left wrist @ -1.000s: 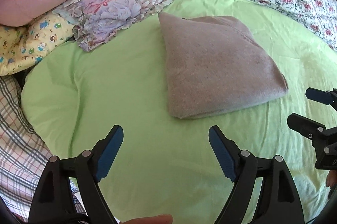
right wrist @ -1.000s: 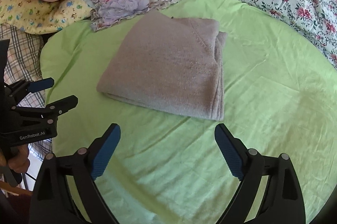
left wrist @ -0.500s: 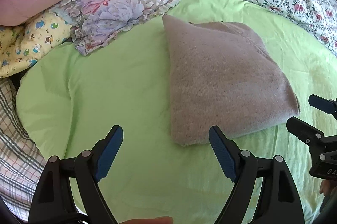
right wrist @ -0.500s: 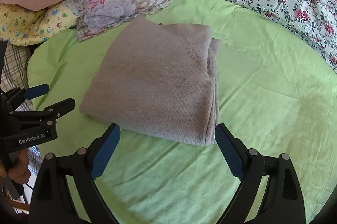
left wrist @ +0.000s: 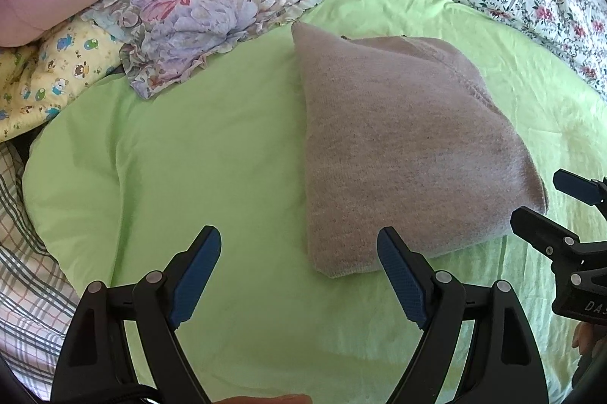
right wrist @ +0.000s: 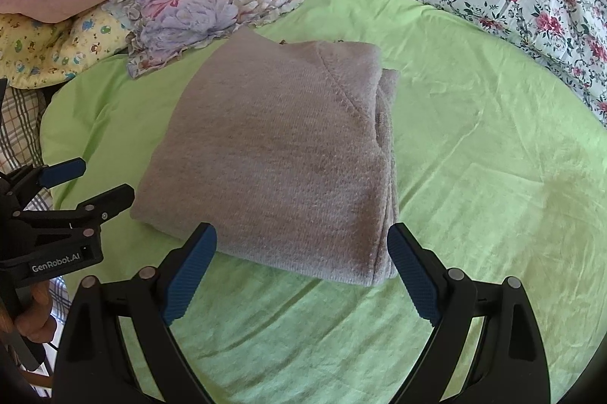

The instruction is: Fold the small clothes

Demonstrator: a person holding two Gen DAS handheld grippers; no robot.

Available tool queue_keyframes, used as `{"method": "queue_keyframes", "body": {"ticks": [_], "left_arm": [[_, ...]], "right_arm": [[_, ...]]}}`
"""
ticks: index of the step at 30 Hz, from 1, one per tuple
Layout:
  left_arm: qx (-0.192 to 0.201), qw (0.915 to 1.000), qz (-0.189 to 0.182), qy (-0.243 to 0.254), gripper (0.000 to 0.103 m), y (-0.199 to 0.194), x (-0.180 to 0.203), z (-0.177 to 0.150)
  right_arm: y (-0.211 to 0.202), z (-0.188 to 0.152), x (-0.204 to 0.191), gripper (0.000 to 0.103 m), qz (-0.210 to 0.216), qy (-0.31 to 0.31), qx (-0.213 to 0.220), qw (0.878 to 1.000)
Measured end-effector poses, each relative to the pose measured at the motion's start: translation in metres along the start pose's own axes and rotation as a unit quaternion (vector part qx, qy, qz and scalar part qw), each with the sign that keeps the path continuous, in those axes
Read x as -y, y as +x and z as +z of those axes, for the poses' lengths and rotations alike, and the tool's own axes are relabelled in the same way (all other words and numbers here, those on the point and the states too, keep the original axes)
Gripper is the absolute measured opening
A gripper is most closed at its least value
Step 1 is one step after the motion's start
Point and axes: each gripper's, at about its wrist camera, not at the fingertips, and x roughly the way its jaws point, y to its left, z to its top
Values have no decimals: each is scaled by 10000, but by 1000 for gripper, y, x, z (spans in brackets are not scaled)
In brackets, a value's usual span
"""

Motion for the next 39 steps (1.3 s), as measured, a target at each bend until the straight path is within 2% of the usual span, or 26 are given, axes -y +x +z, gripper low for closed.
{"method": "queue_keyframes", "body": {"ticks": [39], "left_arm": [[47, 9999, -87, -63, 86, -6, 2, 0]], "right_arm": [[0, 3, 1, 92, -43, 59, 23, 10000]]}}
